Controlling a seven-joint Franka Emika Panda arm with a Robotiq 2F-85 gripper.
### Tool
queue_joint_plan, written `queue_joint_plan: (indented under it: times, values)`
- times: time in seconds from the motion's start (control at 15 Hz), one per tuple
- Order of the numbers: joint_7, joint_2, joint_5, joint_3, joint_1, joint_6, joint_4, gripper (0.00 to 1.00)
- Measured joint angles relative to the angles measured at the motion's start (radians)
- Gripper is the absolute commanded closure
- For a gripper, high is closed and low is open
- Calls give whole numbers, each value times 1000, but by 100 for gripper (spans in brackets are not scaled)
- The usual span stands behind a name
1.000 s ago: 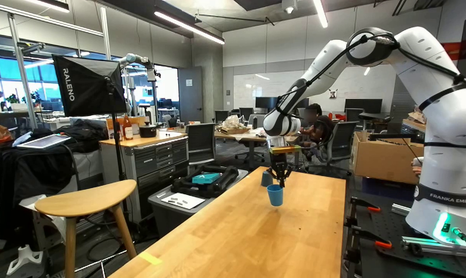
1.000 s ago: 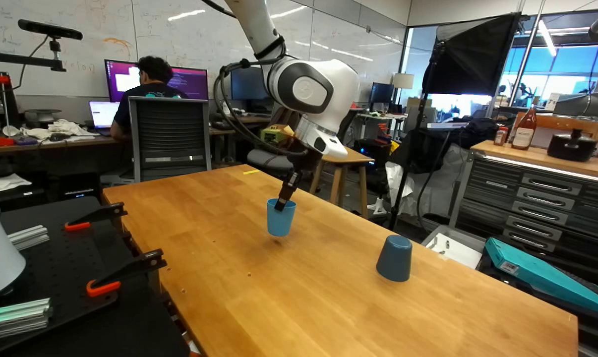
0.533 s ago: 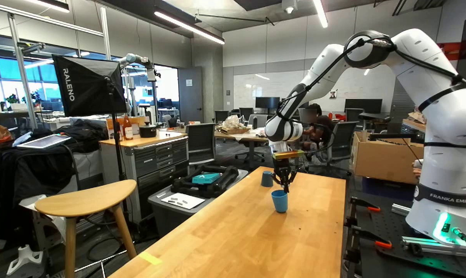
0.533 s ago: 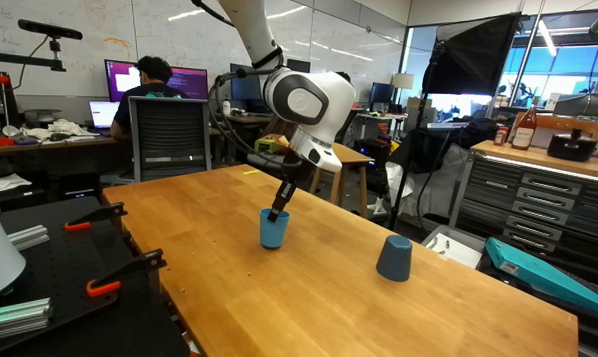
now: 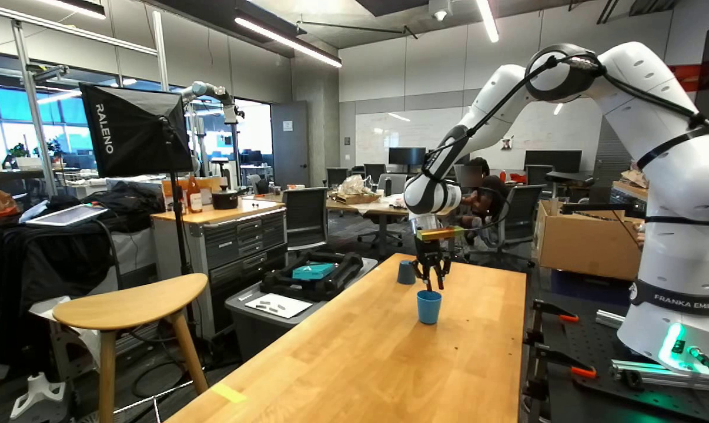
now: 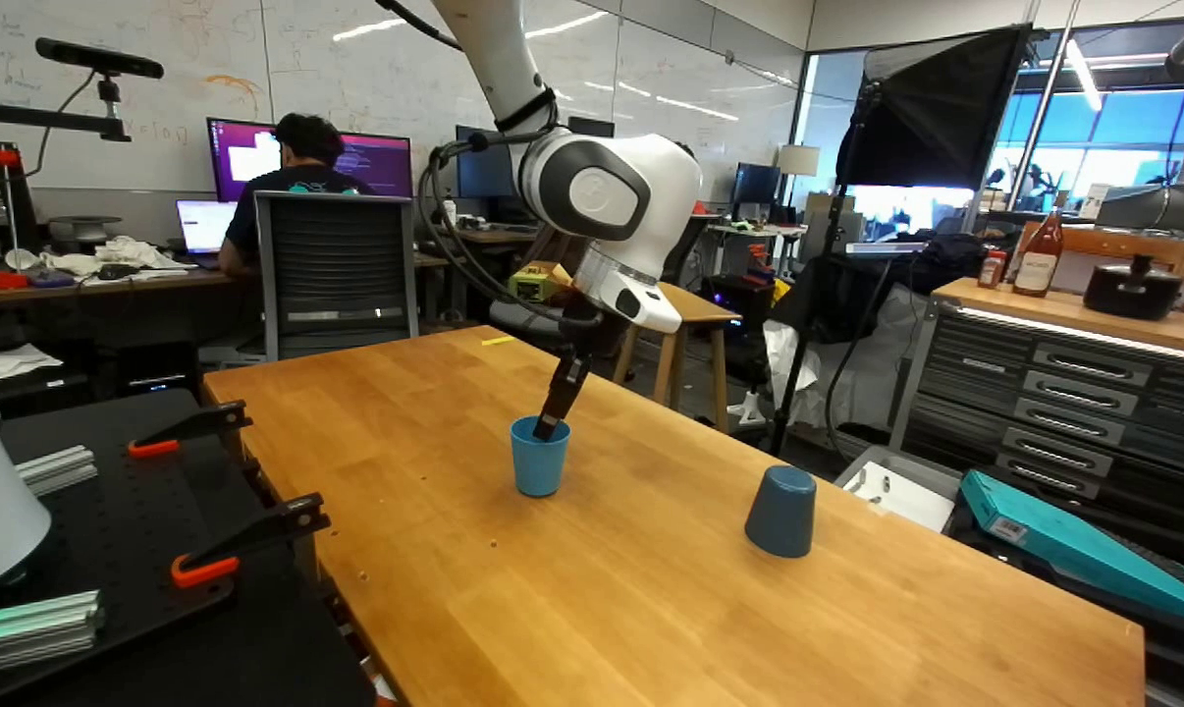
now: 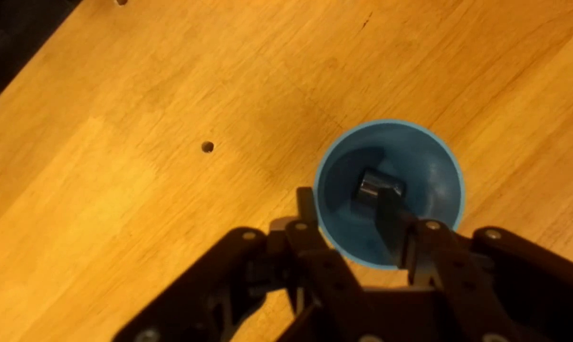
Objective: Place the silver object in the light blue mug
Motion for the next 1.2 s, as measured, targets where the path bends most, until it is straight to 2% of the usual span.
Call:
queue_joint_plan:
  times: [0.27,0.8,1.0,1.2]
  values:
    - [-77,-81,-83,0,0,-19,-17,1]
    - [-210,-421,-300,18,28,-51,-62,1]
    - [-260,-527,-291,45,30,-38,-78,0]
    - [-272,-563,-272,51,30,-38,-87,0]
